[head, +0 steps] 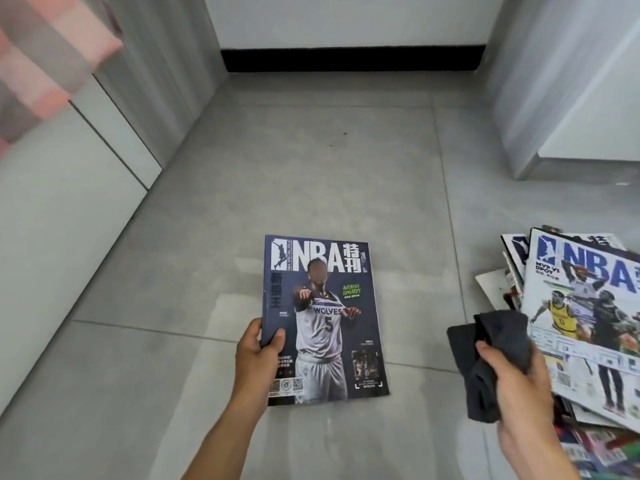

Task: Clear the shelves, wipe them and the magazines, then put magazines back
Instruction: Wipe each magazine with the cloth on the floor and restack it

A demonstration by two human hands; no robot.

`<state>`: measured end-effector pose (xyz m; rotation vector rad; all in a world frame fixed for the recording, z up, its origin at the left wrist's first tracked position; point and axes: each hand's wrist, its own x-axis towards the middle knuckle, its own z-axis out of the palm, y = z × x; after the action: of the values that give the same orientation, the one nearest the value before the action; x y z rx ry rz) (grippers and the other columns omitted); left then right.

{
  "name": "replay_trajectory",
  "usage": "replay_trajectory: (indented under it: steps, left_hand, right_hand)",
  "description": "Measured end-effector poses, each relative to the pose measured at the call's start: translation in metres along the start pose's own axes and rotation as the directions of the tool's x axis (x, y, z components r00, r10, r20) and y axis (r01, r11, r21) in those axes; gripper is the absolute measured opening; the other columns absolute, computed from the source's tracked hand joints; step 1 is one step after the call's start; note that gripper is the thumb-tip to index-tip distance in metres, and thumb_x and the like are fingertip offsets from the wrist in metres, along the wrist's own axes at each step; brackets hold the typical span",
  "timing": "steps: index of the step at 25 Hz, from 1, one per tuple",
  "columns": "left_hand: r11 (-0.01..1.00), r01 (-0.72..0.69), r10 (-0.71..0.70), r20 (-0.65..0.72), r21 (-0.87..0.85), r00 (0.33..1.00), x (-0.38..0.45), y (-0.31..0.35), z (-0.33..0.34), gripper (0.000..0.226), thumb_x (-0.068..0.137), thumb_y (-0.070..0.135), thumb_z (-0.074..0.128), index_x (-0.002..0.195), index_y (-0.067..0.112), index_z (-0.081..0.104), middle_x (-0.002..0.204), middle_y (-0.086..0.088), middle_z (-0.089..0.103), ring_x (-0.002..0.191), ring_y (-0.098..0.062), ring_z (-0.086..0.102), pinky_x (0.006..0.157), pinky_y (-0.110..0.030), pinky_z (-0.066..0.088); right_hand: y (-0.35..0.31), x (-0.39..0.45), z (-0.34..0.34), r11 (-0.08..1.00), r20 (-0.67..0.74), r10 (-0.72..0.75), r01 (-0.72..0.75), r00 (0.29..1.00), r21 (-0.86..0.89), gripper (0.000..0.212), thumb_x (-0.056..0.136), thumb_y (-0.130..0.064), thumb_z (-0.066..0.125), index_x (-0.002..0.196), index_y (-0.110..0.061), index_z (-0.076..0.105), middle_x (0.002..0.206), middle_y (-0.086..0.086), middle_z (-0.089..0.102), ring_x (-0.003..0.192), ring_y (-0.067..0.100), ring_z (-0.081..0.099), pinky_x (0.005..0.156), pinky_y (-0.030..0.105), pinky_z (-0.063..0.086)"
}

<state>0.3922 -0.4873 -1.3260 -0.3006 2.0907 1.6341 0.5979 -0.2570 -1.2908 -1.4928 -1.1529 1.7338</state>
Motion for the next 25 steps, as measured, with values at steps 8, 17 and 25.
replay_trajectory:
  steps: [8,17,25]
  left_hand:
    - [0.973,0.222,-0.229,0.255,0.057,0.939,-0.039,-0.039,0.074,0.016,0.093,0.013,0.06,0.088,0.009,0.074,0.088,-0.008,0.077,0.083,-0.029,0.072,0.082,-0.043,0.056]
    - [0.742,-0.19,0.072,0.206,0.642,0.976,-0.035,-0.037,0.07,0.034,0.082,0.027,0.073,0.054,0.016,0.058,0.05,0.01,0.059,0.05,-0.003,0.053,0.055,-0.021,0.041]
    - [0.793,-0.12,-0.099,0.321,0.597,0.942,-0.007,-0.048,0.061,0.018,0.079,0.014,0.076,0.065,0.016,0.064,0.058,0.002,0.066,0.058,-0.019,0.067,0.067,-0.044,0.061]
  right_hand:
    - [0.0,-0.005,-0.03,0.97,-0.082,-0.226,0.217,0.971,-0.108,0.046,0.087,-0.013,0.074,0.121,-0.035,0.054,0.106,-0.009,0.068,0.098,0.021,0.066,0.09,0.042,0.053]
    - [0.124,-0.027,0.015,-0.016,0.632,-0.275,0.654,0.725,-0.756,0.069,0.096,-0.056,0.037,0.155,-0.021,0.032,0.162,0.005,0.028,0.148,0.034,0.029,0.118,0.053,0.015]
    - [0.093,0.056,0.021,-0.024,0.449,-0.369,0.475,0.813,-0.88,0.06,0.104,-0.047,0.015,0.155,-0.018,0.023,0.162,0.008,0.022,0.151,0.031,0.015,0.122,0.054,0.017]
